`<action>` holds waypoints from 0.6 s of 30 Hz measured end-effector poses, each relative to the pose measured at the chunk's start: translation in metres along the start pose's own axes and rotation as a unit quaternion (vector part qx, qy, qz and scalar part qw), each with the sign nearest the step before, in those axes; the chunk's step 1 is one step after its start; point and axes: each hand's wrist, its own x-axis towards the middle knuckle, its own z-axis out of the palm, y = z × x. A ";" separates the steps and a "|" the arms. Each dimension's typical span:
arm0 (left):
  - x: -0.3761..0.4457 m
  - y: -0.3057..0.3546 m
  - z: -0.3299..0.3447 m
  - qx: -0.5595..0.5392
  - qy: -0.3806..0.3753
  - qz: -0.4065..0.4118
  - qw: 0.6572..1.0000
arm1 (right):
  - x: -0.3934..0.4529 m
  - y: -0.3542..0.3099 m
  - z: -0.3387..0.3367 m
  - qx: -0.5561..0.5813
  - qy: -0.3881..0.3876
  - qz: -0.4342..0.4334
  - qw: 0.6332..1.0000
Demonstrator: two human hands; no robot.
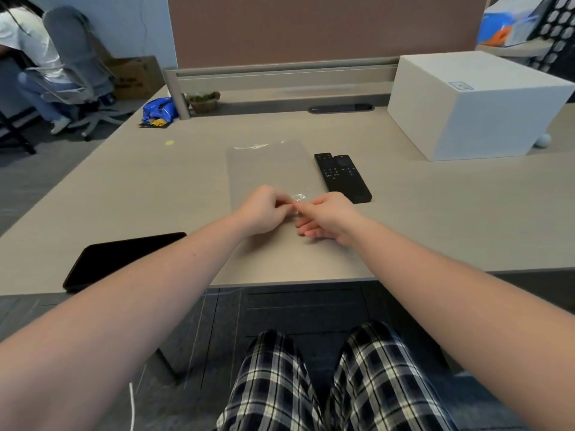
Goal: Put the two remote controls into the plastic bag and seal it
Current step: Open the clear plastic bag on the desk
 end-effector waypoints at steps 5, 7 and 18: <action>0.005 -0.006 0.001 -0.035 -0.003 -0.016 0.999 | 0.009 -0.002 0.007 0.075 0.035 0.016 0.996; 0.007 -0.008 0.002 -0.019 0.005 -0.020 1.000 | 0.011 -0.003 0.009 0.066 0.046 0.018 0.997; 0.009 -0.015 -0.019 0.045 0.133 0.001 0.990 | 0.024 -0.003 0.012 0.116 0.090 0.062 0.987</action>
